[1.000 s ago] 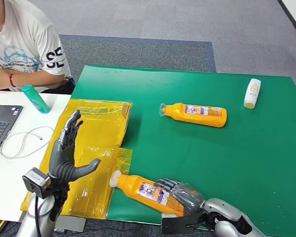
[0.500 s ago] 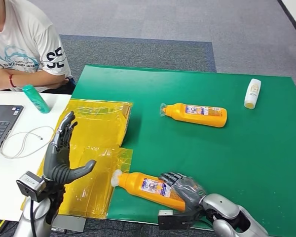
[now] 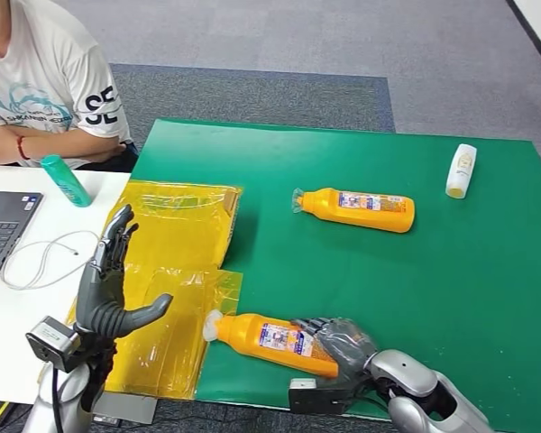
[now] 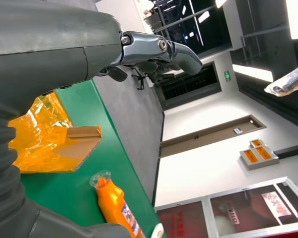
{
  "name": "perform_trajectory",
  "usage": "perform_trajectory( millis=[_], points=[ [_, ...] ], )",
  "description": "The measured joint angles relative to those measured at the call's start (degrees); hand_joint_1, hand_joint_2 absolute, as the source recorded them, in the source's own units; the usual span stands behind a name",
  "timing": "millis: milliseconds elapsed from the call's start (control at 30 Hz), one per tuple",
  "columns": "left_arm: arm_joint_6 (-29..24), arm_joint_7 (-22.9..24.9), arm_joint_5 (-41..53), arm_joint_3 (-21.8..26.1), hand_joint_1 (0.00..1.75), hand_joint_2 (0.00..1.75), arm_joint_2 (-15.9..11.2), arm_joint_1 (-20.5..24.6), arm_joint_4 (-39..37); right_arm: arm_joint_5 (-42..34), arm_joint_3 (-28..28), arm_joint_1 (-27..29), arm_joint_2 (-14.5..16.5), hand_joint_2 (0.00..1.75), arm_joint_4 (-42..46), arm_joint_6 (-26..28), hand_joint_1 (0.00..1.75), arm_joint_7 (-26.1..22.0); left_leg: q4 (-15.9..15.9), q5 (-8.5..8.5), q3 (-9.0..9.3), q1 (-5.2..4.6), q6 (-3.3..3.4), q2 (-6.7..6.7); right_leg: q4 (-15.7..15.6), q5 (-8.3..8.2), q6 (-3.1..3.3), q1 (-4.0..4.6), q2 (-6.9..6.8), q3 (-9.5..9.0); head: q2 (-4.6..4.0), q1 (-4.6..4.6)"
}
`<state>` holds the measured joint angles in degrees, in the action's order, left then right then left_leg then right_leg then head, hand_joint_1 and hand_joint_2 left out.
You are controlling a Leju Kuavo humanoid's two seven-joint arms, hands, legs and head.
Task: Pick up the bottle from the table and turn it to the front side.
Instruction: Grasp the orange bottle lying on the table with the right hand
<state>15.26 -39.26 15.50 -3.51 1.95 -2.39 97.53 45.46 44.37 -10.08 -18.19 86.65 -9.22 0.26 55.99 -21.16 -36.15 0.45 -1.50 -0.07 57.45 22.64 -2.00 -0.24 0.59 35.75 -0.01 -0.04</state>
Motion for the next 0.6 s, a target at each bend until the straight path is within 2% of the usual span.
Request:
perform_trajectory(
  millis=[267,600],
  points=[
    [0.18,-0.01,0.02,0.05,0.00,1.75,-0.07,-0.08,0.02,-0.72,-0.80,0.03,0.75,1.75,-0.39,0.28,1.75,-0.09,0.00,0.00,0.00,0.00,0.00,0.00,0.00,0.00,0.00,0.00,0.00,0.00,-0.01,-0.01],
    [0.40,0.00,0.43,0.05,0.00,1.75,-0.11,0.02,0.02,-7.53,-5.44,0.84,2.32,1.75,-2.18,1.45,1.75,-1.85,0.00,-0.01,0.00,0.00,0.01,0.00,0.00,0.03,0.01,0.00,-0.01,0.00,-0.01,-0.01]
  ],
)
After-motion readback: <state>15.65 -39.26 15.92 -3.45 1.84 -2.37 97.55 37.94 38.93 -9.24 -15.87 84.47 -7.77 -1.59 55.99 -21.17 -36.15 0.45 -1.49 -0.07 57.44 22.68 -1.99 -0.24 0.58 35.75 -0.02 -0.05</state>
